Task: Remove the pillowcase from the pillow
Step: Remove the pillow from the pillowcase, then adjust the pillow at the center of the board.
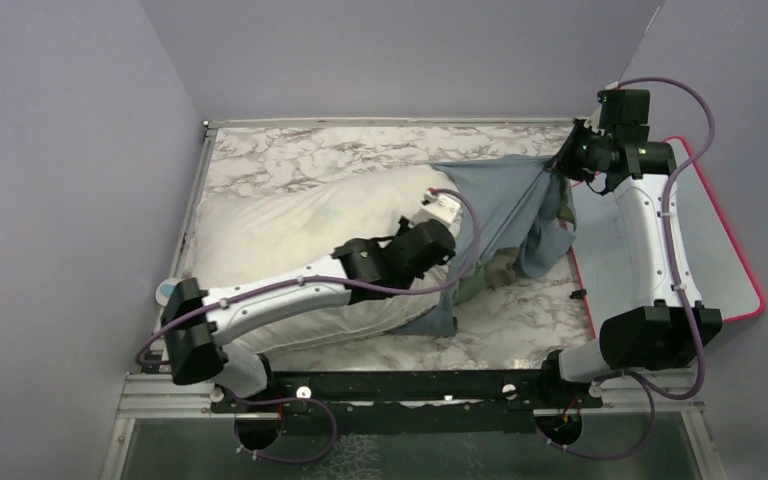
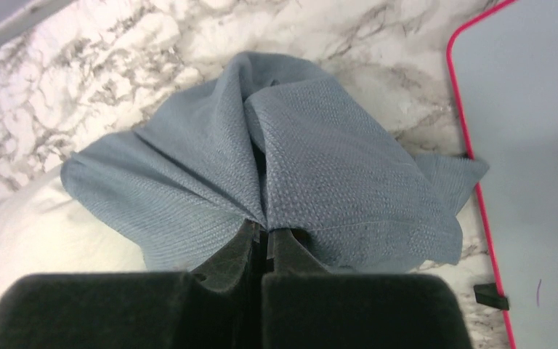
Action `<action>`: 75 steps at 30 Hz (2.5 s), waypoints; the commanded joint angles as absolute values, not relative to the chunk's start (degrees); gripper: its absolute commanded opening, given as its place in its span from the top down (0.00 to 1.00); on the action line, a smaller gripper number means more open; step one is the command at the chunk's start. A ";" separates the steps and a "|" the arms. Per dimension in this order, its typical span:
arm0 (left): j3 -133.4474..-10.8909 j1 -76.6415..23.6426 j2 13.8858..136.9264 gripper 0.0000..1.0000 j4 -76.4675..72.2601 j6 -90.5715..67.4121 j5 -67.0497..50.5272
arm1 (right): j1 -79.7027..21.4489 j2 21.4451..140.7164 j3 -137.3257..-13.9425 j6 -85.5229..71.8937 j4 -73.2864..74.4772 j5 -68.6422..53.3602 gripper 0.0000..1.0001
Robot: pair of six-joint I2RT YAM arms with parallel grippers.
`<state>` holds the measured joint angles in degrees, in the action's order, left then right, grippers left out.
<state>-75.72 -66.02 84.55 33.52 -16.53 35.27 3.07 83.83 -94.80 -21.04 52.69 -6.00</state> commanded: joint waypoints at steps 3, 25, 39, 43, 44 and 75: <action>-72.28 -55.73 65.19 1.00 37.70 -20.32 41.01 | 3.77 87.67 -104.46 -21.45 51.40 3.22 0.99; -75.21 -54.05 57.53 1.00 36.72 -22.22 44.35 | 3.91 93.29 -114.92 -17.60 55.60 15.89 0.99; -76.42 -54.05 63.04 1.00 28.86 -21.22 33.07 | -4.40 93.74 -94.57 -17.43 50.50 -6.73 0.97; -76.74 -54.08 64.16 1.00 27.70 -21.36 31.90 | -10.79 96.74 -85.07 -15.75 45.85 -12.76 0.79; -76.95 -54.06 64.37 1.00 27.69 -21.40 31.53 | -11.16 97.99 -84.25 -16.17 45.75 -12.83 0.76; -88.35 -54.97 81.62 1.00 14.81 -18.19 2.26 | -11.18 70.03 -68.48 -27.45 41.99 8.59 0.38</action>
